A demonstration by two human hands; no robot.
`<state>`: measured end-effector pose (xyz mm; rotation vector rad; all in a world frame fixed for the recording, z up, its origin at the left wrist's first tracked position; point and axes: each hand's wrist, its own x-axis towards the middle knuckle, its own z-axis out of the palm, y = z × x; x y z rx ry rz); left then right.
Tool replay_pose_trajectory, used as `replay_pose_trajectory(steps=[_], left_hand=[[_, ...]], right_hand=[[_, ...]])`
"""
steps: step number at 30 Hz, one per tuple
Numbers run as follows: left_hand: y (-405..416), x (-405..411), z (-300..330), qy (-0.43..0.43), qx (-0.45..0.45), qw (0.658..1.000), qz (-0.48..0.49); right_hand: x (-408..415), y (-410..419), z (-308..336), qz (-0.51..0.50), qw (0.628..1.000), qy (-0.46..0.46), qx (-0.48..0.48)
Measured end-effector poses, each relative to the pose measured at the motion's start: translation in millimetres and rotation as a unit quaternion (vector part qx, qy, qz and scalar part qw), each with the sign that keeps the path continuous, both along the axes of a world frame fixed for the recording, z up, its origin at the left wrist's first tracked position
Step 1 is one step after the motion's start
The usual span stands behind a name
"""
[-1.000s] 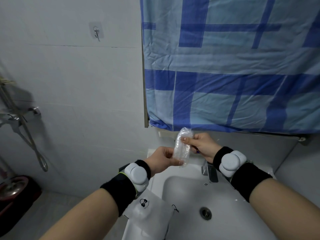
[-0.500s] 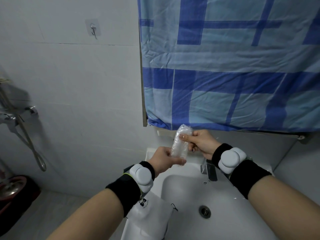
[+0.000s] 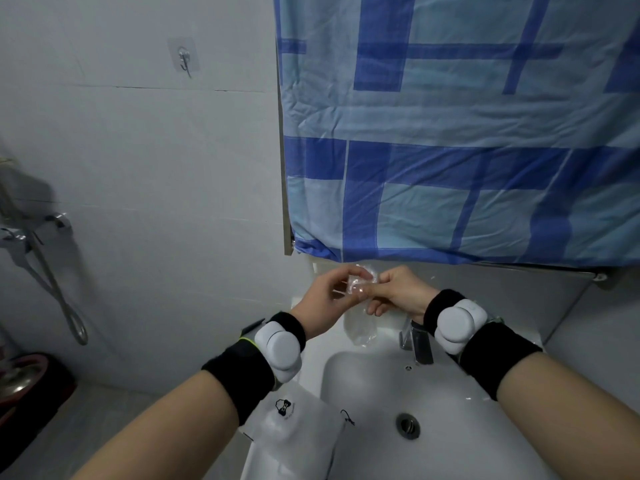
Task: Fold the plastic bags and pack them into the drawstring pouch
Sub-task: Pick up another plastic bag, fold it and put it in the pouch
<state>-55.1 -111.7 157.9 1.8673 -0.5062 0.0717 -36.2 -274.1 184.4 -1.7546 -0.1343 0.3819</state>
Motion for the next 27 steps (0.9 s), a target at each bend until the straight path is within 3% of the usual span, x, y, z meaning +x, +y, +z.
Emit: replay_pose_trajectory(steps=[10, 18, 27], left_hand=[[1.4, 5.9, 1.0, 0.025, 0.041, 0.997, 0.061], [1.0, 12.0, -0.7, 0.004, 0.075, 0.994, 0.082], [3.8, 12.1, -1.8, 0.158, 0.022, 0.986, 0.057]], right_hand=[[2.5, -7.2, -1.8, 0.025, 1.000, -0.008, 0.015], [5.7, -8.3, -11.1, -0.013, 0.999, -0.009, 0.029], [5.0, -13.1, -3.1, -0.042, 0.998, 0.027, 0.026]])
